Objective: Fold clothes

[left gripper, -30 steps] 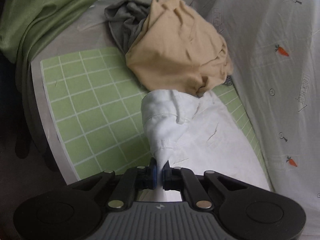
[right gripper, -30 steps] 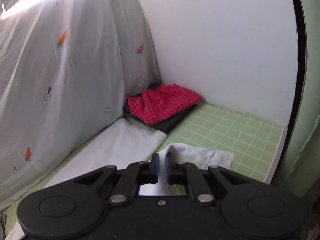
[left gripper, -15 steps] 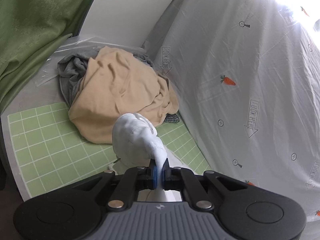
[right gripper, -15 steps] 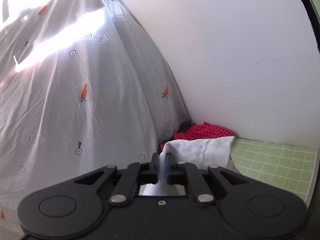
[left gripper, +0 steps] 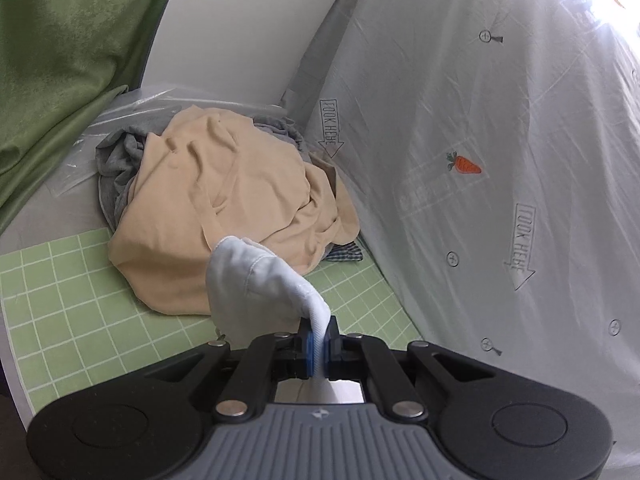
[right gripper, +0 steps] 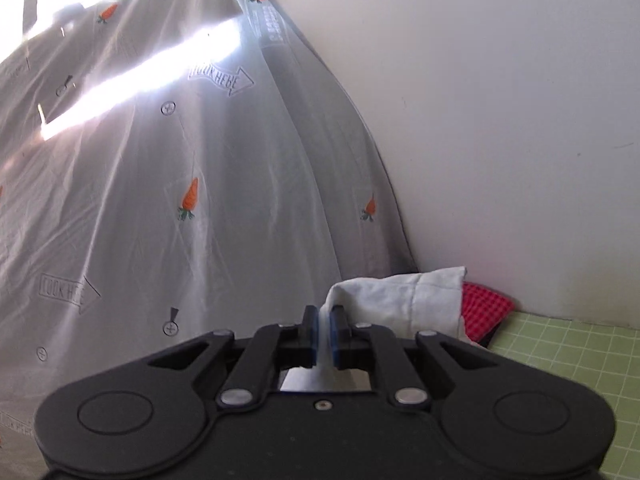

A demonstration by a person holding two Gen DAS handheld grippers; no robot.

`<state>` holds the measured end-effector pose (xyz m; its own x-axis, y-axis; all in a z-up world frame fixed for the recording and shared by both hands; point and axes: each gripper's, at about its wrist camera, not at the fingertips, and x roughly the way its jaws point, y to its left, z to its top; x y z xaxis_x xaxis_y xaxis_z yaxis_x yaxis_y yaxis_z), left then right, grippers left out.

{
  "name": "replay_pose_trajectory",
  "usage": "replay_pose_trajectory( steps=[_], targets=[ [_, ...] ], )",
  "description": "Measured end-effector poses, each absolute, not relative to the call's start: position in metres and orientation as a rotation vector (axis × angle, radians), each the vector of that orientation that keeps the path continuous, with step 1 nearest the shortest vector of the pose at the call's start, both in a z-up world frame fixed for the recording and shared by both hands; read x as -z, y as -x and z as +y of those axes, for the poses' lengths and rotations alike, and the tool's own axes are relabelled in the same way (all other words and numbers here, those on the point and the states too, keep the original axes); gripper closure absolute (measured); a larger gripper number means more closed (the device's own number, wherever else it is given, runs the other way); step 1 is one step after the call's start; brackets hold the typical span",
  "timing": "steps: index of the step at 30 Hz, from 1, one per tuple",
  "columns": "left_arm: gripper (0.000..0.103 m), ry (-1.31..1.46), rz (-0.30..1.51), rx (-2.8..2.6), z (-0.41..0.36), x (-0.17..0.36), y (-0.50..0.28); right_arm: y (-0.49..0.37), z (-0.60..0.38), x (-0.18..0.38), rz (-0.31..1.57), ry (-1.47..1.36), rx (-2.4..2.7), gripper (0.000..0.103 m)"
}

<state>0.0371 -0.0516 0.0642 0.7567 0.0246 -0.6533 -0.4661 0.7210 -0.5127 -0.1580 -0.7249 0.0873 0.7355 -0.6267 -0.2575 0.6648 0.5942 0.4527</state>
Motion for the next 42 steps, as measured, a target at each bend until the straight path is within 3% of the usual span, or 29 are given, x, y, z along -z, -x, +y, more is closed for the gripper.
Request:
replay_pose_trajectory(
  steps=[12,15,17,18,19,20,22,31,38,41,42],
  targets=[
    [0.097,0.653,0.77,-0.393,-0.087,-0.008,-0.178,-0.03,-0.797,-0.025,0.291,-0.532,0.755,0.096],
    [0.075,0.667,0.776,-0.466,-0.099,0.024,-0.224,-0.113,-0.812,0.014,0.456,-0.441,0.684,0.091],
    [0.068,0.674,0.791,-0.52,-0.108,0.046,-0.254,-0.168,-0.822,0.041,0.57,-0.376,0.631,0.071],
    [0.067,0.669,0.8,-0.506,-0.113,0.051,-0.26,-0.182,-0.818,0.051,0.615,-0.351,0.607,0.054],
    [0.06,0.659,0.792,-0.482,-0.12,0.054,-0.261,-0.191,-0.81,0.059,0.655,-0.329,0.583,0.044],
    [0.043,0.639,0.779,-0.46,-0.127,0.056,-0.259,-0.191,-0.8,0.066,0.674,-0.303,0.556,0.039],
    [0.032,0.571,0.769,-0.435,-0.142,0.058,-0.251,-0.172,-0.779,0.082,0.715,-0.257,0.556,0.023],
    [0.032,0.427,0.899,-0.33,-0.167,0.06,-0.201,-0.018,-0.772,0.138,0.827,-0.451,0.918,0.02],
    [0.032,0.428,0.943,-0.224,-0.202,0.046,-0.17,0.004,-0.796,0.149,0.754,-0.527,0.949,0.014],
    [0.032,0.423,0.948,-0.177,-0.22,0.038,-0.156,0.004,-0.803,0.15,0.714,-0.54,0.936,0.028],
    [0.032,0.423,0.95,-0.157,-0.226,0.036,-0.152,0.005,-0.803,0.15,0.719,-0.517,0.92,0.042]
  ],
)
